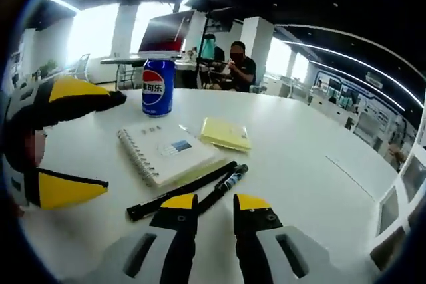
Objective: Pick up the scattered pens and sticky notes one by one and arrange them into an orderly layout on the desk, lining the pens up parallel to each other and squaring the sticky note stack until the whole desk area is clear and organized
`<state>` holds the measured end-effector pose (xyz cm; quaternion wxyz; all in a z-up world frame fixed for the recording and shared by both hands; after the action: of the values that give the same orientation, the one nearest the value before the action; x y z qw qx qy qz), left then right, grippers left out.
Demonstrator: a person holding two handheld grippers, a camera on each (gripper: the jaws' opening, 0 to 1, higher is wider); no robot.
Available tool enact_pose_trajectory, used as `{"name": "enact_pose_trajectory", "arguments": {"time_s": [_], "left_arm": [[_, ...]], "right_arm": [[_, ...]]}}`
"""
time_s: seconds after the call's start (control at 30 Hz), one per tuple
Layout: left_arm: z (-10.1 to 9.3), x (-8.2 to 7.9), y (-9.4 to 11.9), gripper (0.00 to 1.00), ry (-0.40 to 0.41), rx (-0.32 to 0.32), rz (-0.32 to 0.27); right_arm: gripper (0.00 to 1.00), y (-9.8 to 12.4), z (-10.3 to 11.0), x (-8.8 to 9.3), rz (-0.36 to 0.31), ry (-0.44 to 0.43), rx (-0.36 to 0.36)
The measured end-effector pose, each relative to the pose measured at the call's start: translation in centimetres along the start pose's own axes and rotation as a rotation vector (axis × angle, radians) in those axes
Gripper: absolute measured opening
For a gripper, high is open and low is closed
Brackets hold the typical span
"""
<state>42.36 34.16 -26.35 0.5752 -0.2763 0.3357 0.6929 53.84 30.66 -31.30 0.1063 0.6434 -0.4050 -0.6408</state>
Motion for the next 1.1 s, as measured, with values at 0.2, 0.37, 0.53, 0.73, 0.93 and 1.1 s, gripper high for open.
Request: {"name": "enact_pose_trajectory", "arguments": {"time_s": [0.2,0.37,0.53,0.73,0.93,1.1], "left_arm": [[-0.2,-0.1,-0.1,0.31,-0.009,0.007,0.000],[-0.3,-0.1,-0.1,0.31,-0.011,0.009,0.003],[-0.6,-0.1,0.0,0.31,-0.025,0.010,0.007],[-0.5,-0.1,0.0,0.31,-0.027,0.014,0.006],[-0.7,-0.1,0.0,0.31,-0.038,0.019,0.014],[-0.8,-0.1,0.0,0.32,-0.042,0.020,0.017]], "right_arm": [[0.22,0.3,-0.9,0.3,0.016,-0.002,0.020],[0.23,0.2,-0.5,0.6,0.010,-0.042,-0.027],[0.22,-0.1,-0.1,1.1,0.005,-0.091,-0.061],[0.13,0.6,-0.7,1.8,0.016,-0.158,-0.106],[0.09,1.7,-1.3,2.9,0.012,-0.239,-0.188],[0.09,2.8,-1.4,4.3,-0.005,-0.290,-0.257]]}}
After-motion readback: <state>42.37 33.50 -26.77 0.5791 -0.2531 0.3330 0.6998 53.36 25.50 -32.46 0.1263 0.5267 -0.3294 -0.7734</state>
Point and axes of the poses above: the point that each gripper's makers call its tool centre point, and the gripper's own axes: y roughly backward along the fingers, z roughly to its left, x roughly out of its underside, the point moved 5 cm from there along y, roughly backward along the fingers, and after that the axes turned 14 degrees about z, right-handed, at the moved point
